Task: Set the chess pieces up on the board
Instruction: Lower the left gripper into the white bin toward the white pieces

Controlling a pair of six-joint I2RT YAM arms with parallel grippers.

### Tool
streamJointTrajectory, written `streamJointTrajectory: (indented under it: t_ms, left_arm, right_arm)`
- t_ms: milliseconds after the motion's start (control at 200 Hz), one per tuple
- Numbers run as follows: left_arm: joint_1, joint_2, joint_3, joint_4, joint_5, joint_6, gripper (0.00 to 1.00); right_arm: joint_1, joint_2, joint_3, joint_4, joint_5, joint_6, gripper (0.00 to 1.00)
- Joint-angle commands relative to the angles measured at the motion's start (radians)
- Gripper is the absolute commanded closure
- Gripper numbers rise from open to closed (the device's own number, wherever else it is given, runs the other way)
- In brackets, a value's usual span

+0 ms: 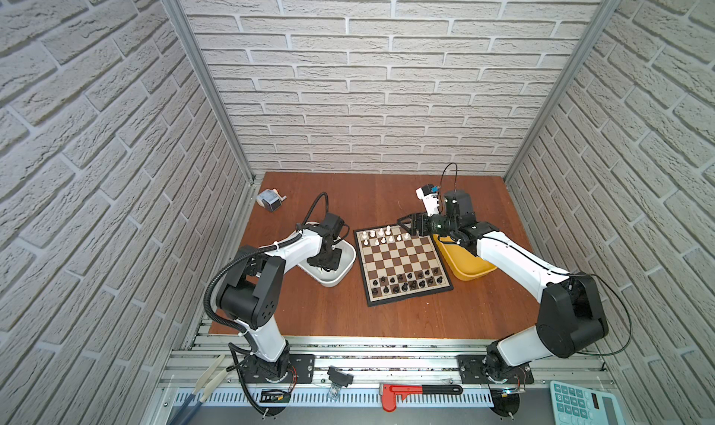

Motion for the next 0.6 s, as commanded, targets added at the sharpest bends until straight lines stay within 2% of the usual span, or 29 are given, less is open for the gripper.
streamJointTrajectory:
  t_ms: [0, 150, 470, 530, 595]
  left_arm:
    - [-0.016, 0.025, 0.017, 0.047, -0.027, 0.024, 0.50]
    - [-0.016, 0.048, 0.006, 0.046, -0.030, 0.015, 0.55]
    - [-0.050, 0.023, -0.024, 0.147, 0.063, 0.040, 0.65]
    - [-0.044, 0.001, -0.042, 0.162, 0.004, 0.004, 0.64]
    - [-0.025, -0.026, -0.058, 0.181, -0.053, -0.035, 0.59]
  right_arm:
    - [0.005, -0.046, -0.012, 0.015, -0.017, -0.013, 0.25]
    - [0.005, -0.063, -0.011, 0.006, 0.002, -0.019, 0.26]
    - [0.005, -0.066, -0.013, 0.017, -0.010, -0.009, 0.27]
    - [0.005, -0.067, -0.013, 0.016, -0.001, -0.007, 0.28]
    - [0.005, -0.066, -0.014, 0.018, -0.005, -0.006, 0.28]
